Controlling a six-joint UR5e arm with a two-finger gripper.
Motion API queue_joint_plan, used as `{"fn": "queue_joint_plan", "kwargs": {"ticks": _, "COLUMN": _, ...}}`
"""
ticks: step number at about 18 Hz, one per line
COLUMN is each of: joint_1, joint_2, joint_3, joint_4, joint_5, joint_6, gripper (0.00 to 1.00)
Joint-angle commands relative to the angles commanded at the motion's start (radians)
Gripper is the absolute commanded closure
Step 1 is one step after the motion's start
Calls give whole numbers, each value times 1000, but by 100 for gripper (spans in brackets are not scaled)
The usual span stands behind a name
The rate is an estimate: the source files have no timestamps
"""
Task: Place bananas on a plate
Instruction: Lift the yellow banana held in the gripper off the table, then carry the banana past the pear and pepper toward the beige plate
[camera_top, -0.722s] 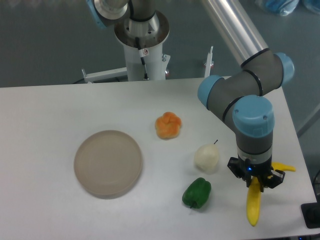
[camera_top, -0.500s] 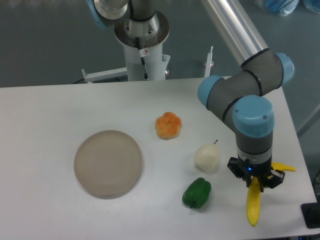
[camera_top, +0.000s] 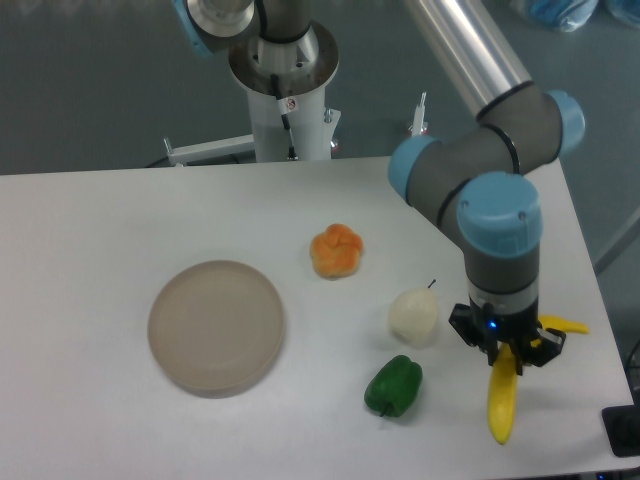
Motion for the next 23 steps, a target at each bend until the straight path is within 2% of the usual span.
{"fn": "queue_joint_plan", "kwargs": {"ticks": 3, "joint_1": -26, "joint_2": 60, "joint_3": -61, "joint_4": -9, "joint_5": 0, "joint_6": -15, "gripper": 72}}
{"fn": "queue_joint_plan", "kwargs": {"ticks": 8, "joint_1": -93, "joint_2": 149, "joint_3": -155, "joint_4": -54, "joint_5": -9, "joint_6": -165, "gripper": 72}}
{"fn": "queue_joint_plan", "kwargs": {"ticks": 10, "joint_1": -133, "joint_2": 176, "joint_3": -201, "joint_4": -71, "joint_5": -29, "joint_6": -254, "gripper": 72}}
{"fn": "queue_joint_plan", "kwargs": {"ticks": 14, "joint_1": -198, "joint_2": 218, "joint_3": -278, "joint_4": -68, "joint_5": -118, "joint_6": -484, "gripper": 72}}
{"fn": "queue_joint_plan", "kwargs": {"ticks": 19, "joint_1": -313, "joint_2": 213, "joint_3": -345, "joint_4": -57, "joint_5": -126, "joint_6": -731, "gripper": 72}}
{"fn": "queue_joint_plan", "kwargs": {"ticks": 23, "joint_1": -391, "joint_2": 187, "joint_3": -356, "joint_4": -57, "joint_5": -123, "joint_6": -828, "gripper": 72}}
